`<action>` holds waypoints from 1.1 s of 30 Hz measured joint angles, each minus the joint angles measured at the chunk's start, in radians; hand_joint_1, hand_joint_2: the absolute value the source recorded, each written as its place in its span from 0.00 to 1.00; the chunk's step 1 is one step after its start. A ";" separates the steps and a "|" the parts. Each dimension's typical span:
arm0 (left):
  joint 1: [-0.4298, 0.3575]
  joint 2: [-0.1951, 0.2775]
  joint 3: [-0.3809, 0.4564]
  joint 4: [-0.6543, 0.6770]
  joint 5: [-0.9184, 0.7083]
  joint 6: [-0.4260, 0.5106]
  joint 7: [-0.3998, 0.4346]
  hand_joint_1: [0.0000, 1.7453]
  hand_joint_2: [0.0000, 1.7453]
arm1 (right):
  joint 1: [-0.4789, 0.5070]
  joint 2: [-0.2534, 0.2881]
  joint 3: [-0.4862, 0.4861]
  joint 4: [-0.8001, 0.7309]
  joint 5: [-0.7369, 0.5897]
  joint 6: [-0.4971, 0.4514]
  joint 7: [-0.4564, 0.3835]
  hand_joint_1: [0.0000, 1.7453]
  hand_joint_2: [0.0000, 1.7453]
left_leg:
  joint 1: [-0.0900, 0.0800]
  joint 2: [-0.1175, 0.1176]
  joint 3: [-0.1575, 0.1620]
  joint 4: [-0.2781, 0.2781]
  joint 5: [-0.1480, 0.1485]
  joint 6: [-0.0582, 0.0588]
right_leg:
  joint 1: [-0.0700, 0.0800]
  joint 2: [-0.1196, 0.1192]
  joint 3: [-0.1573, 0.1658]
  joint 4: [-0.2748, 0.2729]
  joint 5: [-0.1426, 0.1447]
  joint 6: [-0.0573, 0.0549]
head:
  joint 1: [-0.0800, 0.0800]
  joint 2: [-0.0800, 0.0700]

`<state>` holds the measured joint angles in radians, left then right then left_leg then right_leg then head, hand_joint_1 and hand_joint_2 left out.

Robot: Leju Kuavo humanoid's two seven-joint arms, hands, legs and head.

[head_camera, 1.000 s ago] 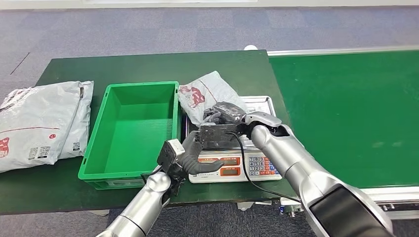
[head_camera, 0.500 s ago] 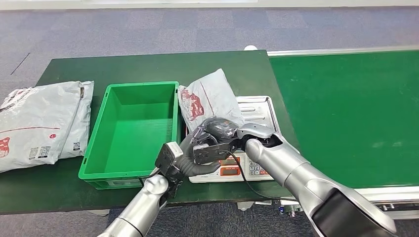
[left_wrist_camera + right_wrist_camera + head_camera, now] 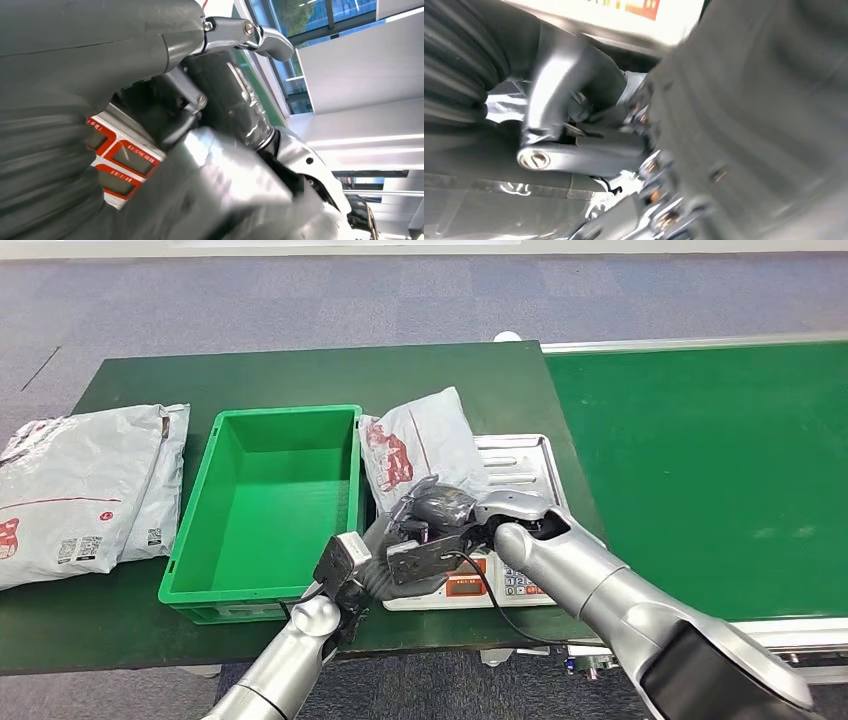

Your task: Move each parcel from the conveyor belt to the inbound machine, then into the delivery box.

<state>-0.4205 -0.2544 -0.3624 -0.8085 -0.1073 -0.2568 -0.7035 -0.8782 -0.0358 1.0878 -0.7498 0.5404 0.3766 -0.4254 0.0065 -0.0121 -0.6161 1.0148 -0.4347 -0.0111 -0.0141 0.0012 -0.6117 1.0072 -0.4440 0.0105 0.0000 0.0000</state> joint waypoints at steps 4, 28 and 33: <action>0.009 0.000 0.001 -0.008 -0.006 0.002 0.000 0.00 1.00 | 0.000 -0.017 0.034 -0.041 -0.001 0.011 0.030 1.00 1.00 | 0.000 0.000 0.000 0.000 0.000 0.000 | 0.000 0.000 0.000 0.000 0.000 0.000 | 0.000 0.000; -0.005 -0.004 0.004 -0.017 -0.006 0.022 0.000 0.00 1.00 | 0.048 -0.115 -0.052 -0.201 -0.324 0.098 0.080 0.00 1.00 | 0.000 0.000 0.000 0.000 0.000 0.000 | 0.000 0.000 0.000 0.000 0.000 0.000 | 0.000 0.000; -0.017 -0.003 0.011 -0.017 0.010 0.024 -0.003 0.00 1.00 | 0.110 -0.122 -0.205 -0.247 -0.250 -0.178 0.090 0.00 1.00 | 0.000 -0.001 0.000 0.000 0.000 0.000 | 0.000 -0.001 0.001 0.000 0.000 0.000 | 0.000 0.000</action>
<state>-0.4372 -0.2572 -0.3509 -0.8257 -0.0968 -0.2326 -0.7066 -0.7678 -0.1577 0.8825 -0.9972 0.2905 0.1985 -0.3357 0.0061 -0.0127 -0.6160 1.0150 -0.4347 -0.0109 -0.0145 0.0005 -0.6111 1.0071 -0.4436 0.0109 0.0001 0.0000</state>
